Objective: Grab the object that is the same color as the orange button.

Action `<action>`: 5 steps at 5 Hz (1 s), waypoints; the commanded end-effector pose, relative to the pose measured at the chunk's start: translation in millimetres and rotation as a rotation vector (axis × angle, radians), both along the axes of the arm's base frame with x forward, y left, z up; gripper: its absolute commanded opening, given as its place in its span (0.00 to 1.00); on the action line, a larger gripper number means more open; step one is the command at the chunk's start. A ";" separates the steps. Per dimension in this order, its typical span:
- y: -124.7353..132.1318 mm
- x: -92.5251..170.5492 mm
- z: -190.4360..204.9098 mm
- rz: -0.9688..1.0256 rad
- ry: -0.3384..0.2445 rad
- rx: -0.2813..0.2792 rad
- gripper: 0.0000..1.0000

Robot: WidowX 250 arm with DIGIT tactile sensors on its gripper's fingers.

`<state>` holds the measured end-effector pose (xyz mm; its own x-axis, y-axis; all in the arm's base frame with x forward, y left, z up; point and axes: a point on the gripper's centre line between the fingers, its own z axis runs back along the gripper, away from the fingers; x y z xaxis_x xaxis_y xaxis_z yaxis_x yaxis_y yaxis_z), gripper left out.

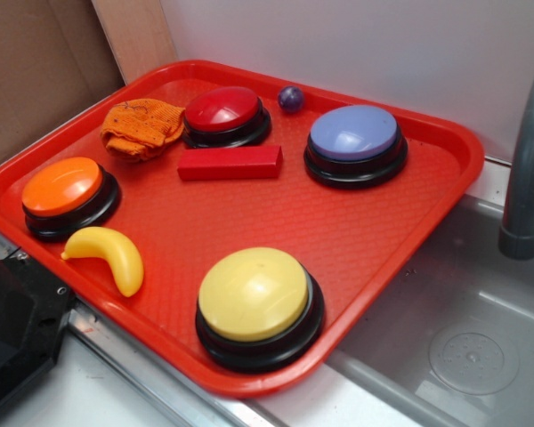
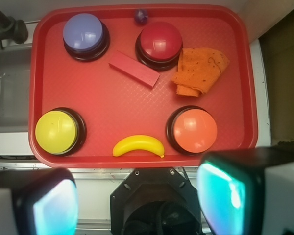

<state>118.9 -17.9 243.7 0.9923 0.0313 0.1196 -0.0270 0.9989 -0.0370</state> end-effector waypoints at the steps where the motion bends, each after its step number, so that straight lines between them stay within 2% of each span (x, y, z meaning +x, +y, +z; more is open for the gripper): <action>1: 0.0 0.0 0.0 0.000 0.000 0.000 1.00; 2: 9.6 13.7 -19.6 0.118 -0.033 -0.033 1.00; 3: 23.3 31.0 -45.1 0.324 -0.119 -0.009 1.00; 4: 47.3 54.4 -78.4 0.530 -0.086 -0.044 1.00; 5: 70.7 69.4 -104.6 0.738 -0.126 -0.078 1.00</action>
